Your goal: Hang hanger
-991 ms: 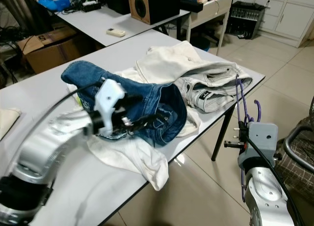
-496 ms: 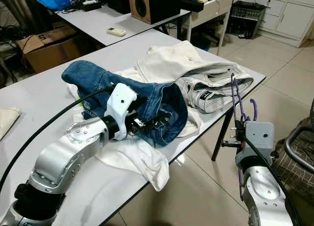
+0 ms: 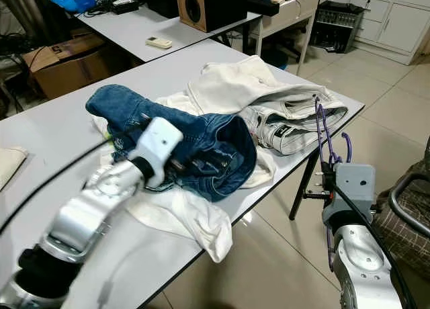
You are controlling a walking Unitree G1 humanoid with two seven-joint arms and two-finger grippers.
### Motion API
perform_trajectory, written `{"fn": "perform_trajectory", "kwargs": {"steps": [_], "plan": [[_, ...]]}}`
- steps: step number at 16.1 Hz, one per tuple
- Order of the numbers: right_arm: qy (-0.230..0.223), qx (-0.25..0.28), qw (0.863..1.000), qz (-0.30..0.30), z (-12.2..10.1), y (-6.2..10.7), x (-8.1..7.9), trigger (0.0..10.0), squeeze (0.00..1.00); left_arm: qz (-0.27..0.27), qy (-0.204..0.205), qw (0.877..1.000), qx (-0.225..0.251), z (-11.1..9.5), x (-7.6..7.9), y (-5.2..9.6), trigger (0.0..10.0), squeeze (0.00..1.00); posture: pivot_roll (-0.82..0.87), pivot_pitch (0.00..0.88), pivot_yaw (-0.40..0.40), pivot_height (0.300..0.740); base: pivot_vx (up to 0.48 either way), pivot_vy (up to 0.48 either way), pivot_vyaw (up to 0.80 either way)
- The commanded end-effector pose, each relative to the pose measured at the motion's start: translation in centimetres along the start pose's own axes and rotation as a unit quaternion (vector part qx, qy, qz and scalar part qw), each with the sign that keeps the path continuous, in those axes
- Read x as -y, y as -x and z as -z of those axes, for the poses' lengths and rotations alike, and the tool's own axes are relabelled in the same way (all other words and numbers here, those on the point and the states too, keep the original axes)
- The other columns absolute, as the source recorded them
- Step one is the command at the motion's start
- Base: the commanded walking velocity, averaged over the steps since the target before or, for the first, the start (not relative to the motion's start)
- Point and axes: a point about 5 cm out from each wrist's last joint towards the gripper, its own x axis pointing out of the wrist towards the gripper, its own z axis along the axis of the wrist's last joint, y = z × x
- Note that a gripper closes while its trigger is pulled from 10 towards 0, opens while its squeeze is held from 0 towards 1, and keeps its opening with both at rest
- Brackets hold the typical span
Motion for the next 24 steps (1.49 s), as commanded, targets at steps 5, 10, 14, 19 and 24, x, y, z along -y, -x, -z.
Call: {"fn": "perform_trajectory", "kwargs": {"steps": [5, 10, 14, 19, 24], "plan": [[0.001, 0.006, 1.000, -0.002, -0.2, -0.4, -0.2, 10.0, 0.00, -0.060, -0.027, 0.998, -0.014, 0.6, -4.0, 1.0, 0.0, 0.00, -0.19, 0.000, 0.081, 0.740, 0.000, 0.000, 0.00], [-0.001, 0.013, 1.000, -0.027, -0.4, -0.5, -0.5, 10.0, 0.00, -0.026, 0.019, 0.998, 0.054, -0.6, -6.6, 1.9, 1.5, 0.00, -0.18, 0.000, 0.079, 0.740, 0.000, 0.000, 0.00], [-0.021, 0.060, 0.995, -0.081, -2.4, -0.1, -1.6, 10.0, 0.00, -0.044, 0.169, 0.980, 0.096, 0.6, -4.6, 2.4, 10.0, 0.00, -0.19, 0.006, 0.069, 0.740, 0.000, 0.000, 0.00], [0.047, 0.068, 0.992, -0.097, -3.2, 0.7, -1.6, 10.0, 0.00, -0.094, 0.179, 0.974, 0.103, 1.8, -1.9, 2.8, 10.0, 0.00, -0.20, 0.020, 0.037, 0.740, 0.000, -0.361, 0.37], [0.039, 0.061, 0.993, -0.093, -3.1, 0.9, -1.2, 10.0, 0.00, -0.069, 0.192, 0.975, 0.092, 1.9, 0.4, 1.8, 10.0, 0.00, -0.21, 0.023, 0.029, 0.740, 0.000, 0.000, 0.11]]}}
